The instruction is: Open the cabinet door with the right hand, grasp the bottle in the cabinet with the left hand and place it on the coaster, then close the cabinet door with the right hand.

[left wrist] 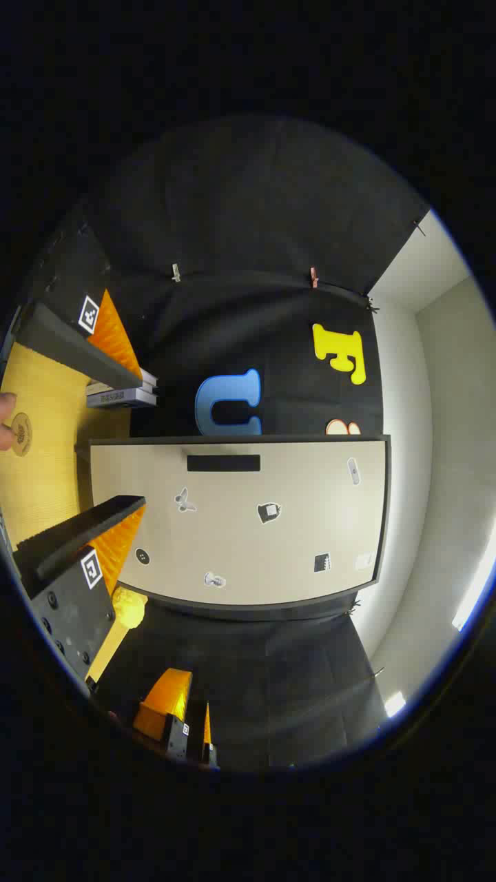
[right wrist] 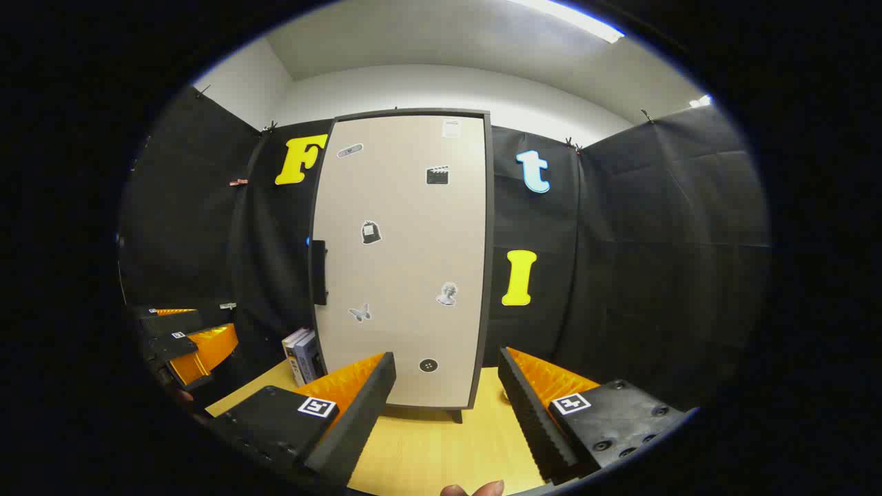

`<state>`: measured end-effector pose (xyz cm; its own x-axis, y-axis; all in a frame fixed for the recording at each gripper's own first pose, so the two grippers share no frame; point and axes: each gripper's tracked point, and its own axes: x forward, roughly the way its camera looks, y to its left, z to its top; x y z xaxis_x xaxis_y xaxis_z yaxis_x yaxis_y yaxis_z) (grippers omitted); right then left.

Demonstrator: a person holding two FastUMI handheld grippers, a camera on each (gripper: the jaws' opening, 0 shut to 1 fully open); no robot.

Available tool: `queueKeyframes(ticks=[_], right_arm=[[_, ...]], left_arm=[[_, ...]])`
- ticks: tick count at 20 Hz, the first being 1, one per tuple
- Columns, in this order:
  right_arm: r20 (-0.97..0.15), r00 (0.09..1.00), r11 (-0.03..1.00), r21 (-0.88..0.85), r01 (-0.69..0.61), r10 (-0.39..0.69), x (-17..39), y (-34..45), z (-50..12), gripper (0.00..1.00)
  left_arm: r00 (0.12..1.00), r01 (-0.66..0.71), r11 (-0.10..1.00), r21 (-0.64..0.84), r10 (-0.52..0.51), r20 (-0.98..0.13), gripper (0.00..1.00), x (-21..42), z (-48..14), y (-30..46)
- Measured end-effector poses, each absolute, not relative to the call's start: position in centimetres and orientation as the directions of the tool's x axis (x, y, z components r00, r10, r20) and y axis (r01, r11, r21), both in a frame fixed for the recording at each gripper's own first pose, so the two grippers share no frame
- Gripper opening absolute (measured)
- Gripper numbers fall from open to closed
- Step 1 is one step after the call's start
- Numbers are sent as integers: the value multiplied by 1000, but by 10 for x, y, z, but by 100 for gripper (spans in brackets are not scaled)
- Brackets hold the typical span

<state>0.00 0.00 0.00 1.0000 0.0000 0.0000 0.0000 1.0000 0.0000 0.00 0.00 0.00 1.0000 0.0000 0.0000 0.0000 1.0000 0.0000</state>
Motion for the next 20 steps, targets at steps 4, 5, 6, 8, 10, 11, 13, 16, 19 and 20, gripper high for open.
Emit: queueKeyframes(ticks=[4,5,6,8,10,11,13,16,19,20], right_arm=[[-3,1000,1000,5,25,-25,-1,-1,1,98],[-1,999,999,-3,35,-35,-1,-3,1,98],[-1,999,999,-9,40,-40,-1,-3,1,98],[-1,999,999,-9,50,-50,-2,-3,1,98],[-2,998,998,-7,58,-58,-2,-1,1,98],[-1,998,998,-7,65,-65,-2,-1,1,98],[-3,997,997,-11,73,-73,-2,0,1,98],[4,998,997,-15,71,-71,-1,5,2,97],[5,998,998,-13,68,-68,2,7,1,98],[3,998,998,-11,66,-66,2,9,1,98]], left_arm=[[1000,3,1000,16,-4,8,98,-1,7,3],[1000,10,1000,7,-10,8,98,0,8,3],[1000,21,1000,-2,-21,7,98,0,9,2],[999,41,999,-16,-41,3,98,0,8,1],[999,53,998,-27,-53,7,98,1,10,0],[998,56,998,-25,-56,13,97,2,12,1],[998,60,998,-20,-59,21,97,3,13,1],[998,53,999,-10,-53,18,98,7,13,5],[999,46,999,-4,-46,26,97,11,14,8],[999,47,999,-2,-46,26,97,12,15,9]])
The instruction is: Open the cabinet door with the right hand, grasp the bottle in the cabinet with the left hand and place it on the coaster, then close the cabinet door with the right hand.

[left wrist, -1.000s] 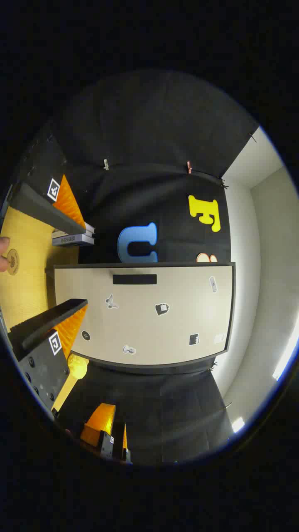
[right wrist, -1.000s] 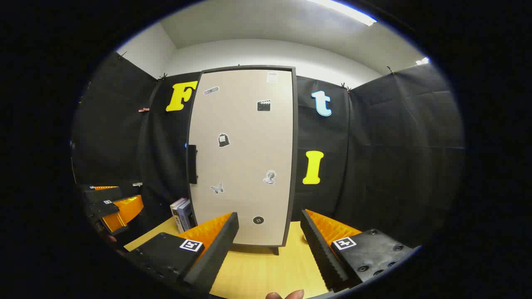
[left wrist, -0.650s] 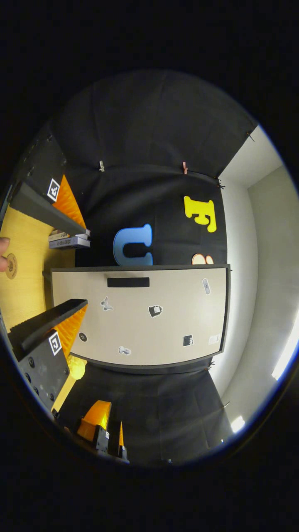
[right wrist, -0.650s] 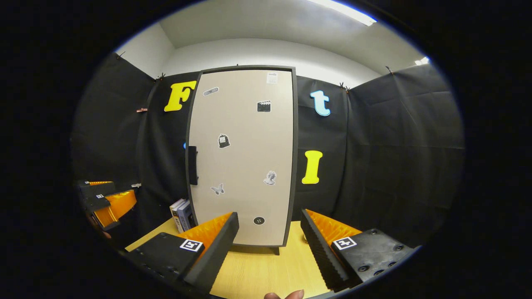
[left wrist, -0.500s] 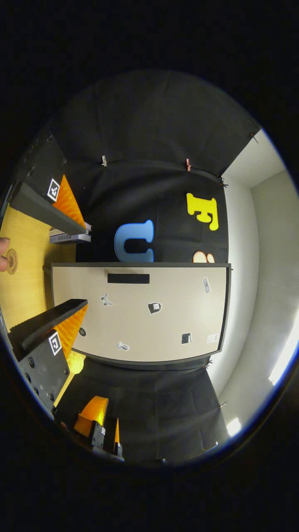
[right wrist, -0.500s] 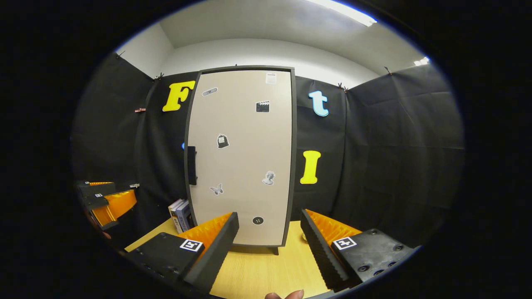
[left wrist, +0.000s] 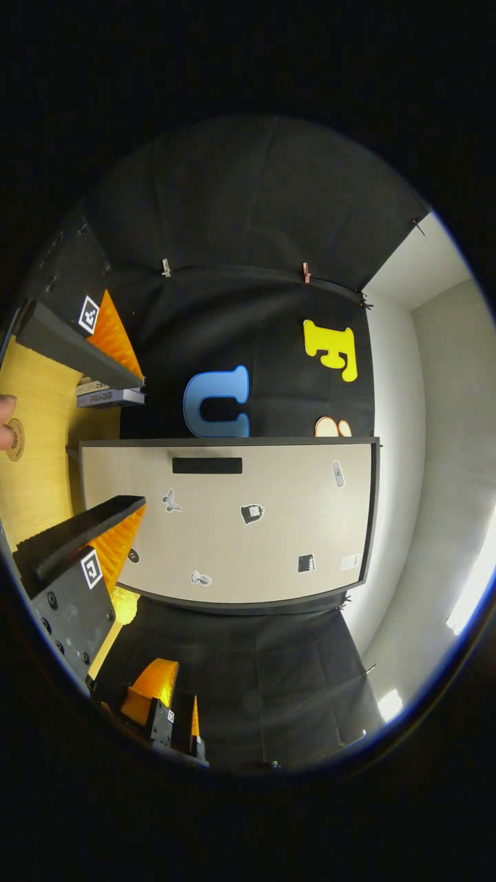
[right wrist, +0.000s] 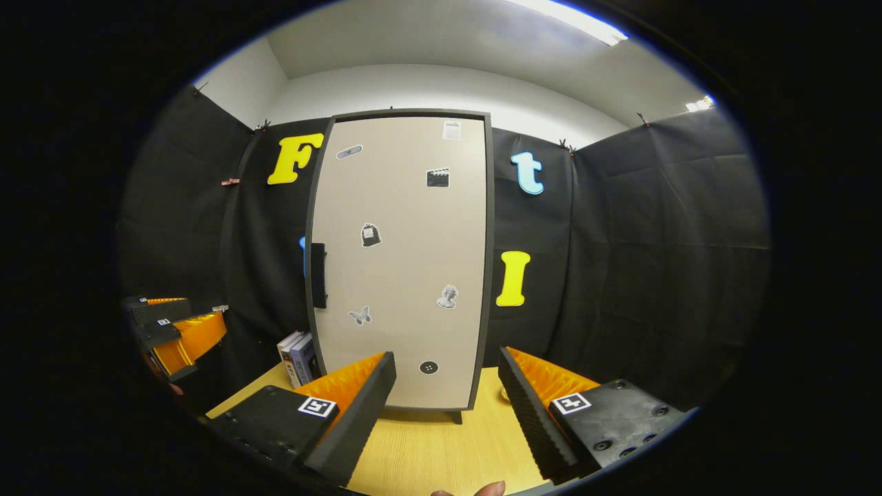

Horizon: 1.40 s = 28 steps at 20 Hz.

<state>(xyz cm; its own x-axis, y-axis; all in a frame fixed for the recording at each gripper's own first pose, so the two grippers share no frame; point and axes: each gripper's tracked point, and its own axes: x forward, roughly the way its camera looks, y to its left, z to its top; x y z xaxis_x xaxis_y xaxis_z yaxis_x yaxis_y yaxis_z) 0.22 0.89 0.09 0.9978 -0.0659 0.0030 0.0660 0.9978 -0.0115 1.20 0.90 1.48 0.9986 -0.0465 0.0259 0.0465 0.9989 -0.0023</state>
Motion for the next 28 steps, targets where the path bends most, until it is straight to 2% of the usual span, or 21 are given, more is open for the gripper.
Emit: queueKeyframes(ticks=[7,13,19,28], right_arm=[[21,1000,1000,24,0,-1,21,46,12,97],[67,995,997,22,-74,72,74,104,32,97],[52,989,990,23,-142,140,132,168,30,97],[48,991,992,20,-127,126,217,219,21,97]], left_arm=[[1000,20,1000,-8,-20,20,98,19,6,37],[999,-38,999,1,38,29,98,20,-1,79],[997,-69,998,7,69,18,98,24,-12,105],[996,-84,996,-12,83,-16,98,33,-31,124]])
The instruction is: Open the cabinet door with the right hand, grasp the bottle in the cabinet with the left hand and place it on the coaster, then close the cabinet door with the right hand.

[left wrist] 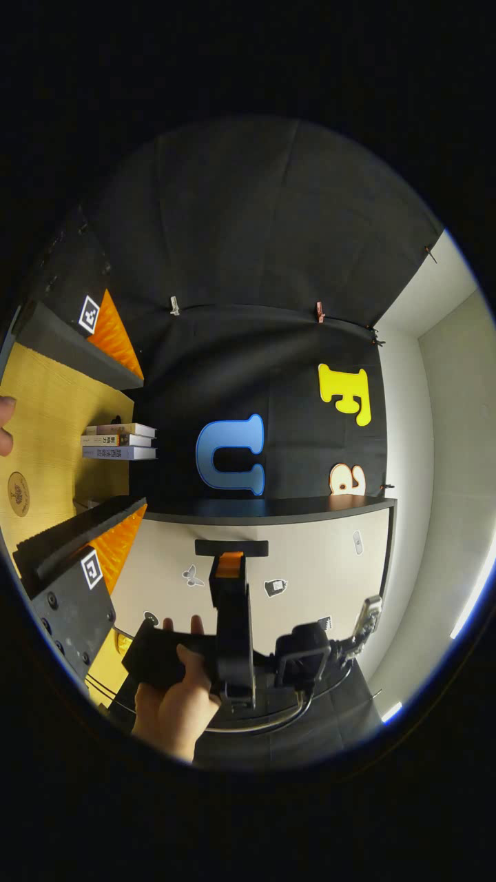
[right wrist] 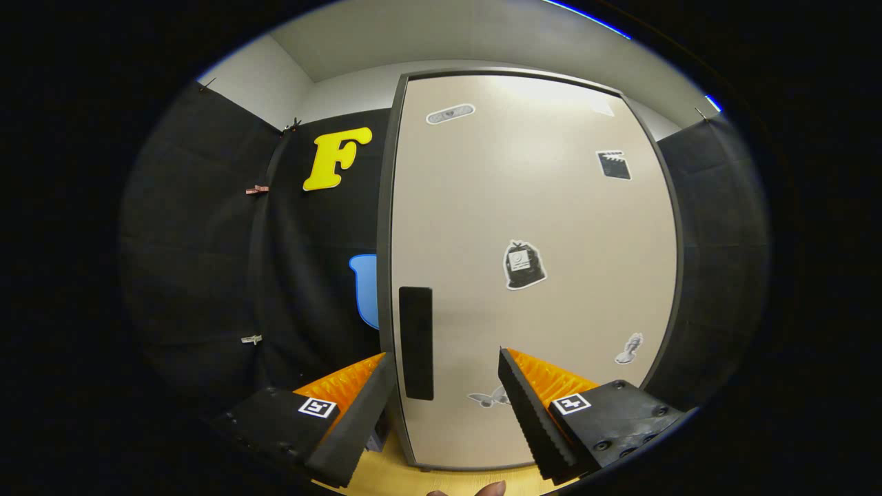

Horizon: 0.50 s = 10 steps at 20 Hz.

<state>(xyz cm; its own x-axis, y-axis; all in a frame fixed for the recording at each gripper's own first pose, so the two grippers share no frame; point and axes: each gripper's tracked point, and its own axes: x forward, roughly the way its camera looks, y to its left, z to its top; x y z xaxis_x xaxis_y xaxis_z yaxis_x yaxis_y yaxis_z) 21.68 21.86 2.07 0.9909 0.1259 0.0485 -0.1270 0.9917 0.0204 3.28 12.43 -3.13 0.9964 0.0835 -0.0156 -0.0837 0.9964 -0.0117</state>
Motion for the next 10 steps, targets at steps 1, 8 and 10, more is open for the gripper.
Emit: queueKeyframes(ticks=[1,8,10], right_arm=[[48,991,992,16,-123,122,226,223,19,97],[12,995,994,25,-102,102,270,247,2,76],[8,997,996,36,-78,77,276,245,1,57]], left_arm=[[996,-85,996,-16,84,-22,98,33,-34,125],[993,-110,993,-41,108,-41,98,32,-42,135],[991,-125,992,-36,123,-43,98,31,-45,140]])
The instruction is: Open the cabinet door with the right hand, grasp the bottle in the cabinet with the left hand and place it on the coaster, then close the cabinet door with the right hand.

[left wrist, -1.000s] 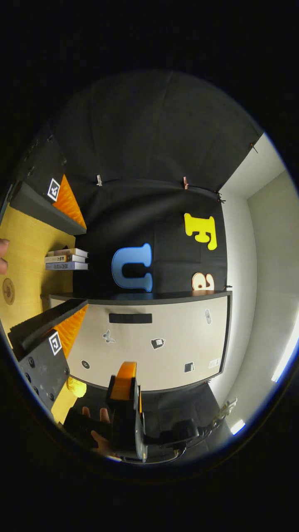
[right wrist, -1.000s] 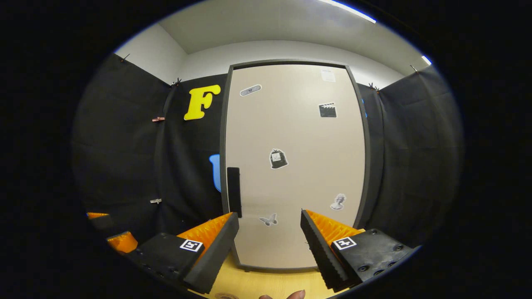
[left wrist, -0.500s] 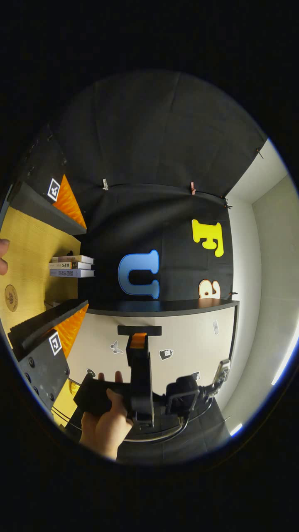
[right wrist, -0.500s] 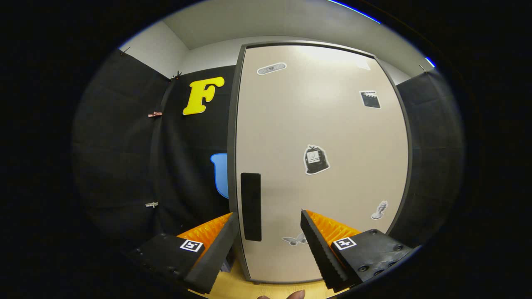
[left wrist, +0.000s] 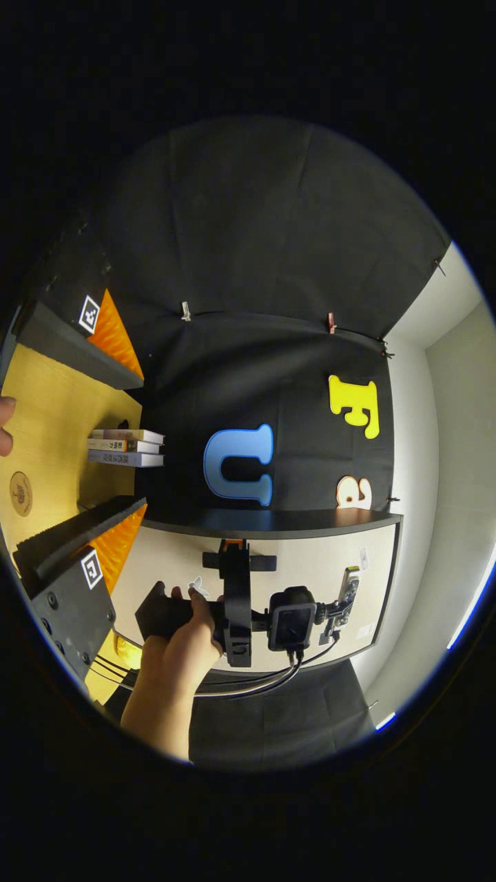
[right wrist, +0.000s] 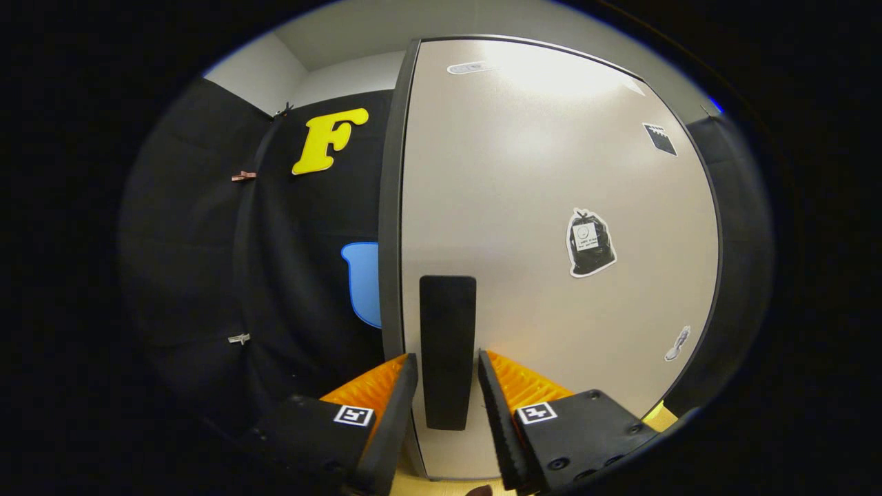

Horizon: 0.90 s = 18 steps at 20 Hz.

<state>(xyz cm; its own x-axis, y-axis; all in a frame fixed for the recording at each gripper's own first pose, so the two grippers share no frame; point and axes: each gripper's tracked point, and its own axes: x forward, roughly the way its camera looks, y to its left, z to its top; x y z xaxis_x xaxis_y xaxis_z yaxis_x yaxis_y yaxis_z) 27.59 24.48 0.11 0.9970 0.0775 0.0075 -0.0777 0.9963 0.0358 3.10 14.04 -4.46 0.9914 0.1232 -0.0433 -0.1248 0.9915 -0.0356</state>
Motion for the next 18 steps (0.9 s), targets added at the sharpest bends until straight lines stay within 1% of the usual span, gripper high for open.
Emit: queueKeyframes(ticks=[1,2,3,6,7,9,12,18], right_arm=[[19,997,996,53,-73,72,277,246,3,54],[14,998,996,62,-70,69,275,246,4,48],[3,998,996,69,-61,61,276,244,0,46],[-6,996,993,87,-84,85,275,245,1,28],[-15,996,992,87,-91,92,274,245,-1,28],[-15,992,990,72,-125,127,267,247,2,16],[-25,984,981,83,-174,177,249,247,3,16],[-36,961,960,81,-269,273,183,228,6,16]], left_arm=[[990,-135,990,-30,133,-42,98,26,-45,144],[989,-139,990,-29,138,-43,98,24,-45,146],[989,-144,989,-31,142,-46,98,24,-47,147],[986,-157,987,-37,155,-53,98,20,-48,150],[986,-159,987,-36,157,-54,98,19,-47,149],[986,-160,987,-27,159,-47,98,18,-45,149],[987,-155,988,-23,154,-40,98,14,-40,143],[990,-140,990,-11,139,-18,98,5,-27,125]])
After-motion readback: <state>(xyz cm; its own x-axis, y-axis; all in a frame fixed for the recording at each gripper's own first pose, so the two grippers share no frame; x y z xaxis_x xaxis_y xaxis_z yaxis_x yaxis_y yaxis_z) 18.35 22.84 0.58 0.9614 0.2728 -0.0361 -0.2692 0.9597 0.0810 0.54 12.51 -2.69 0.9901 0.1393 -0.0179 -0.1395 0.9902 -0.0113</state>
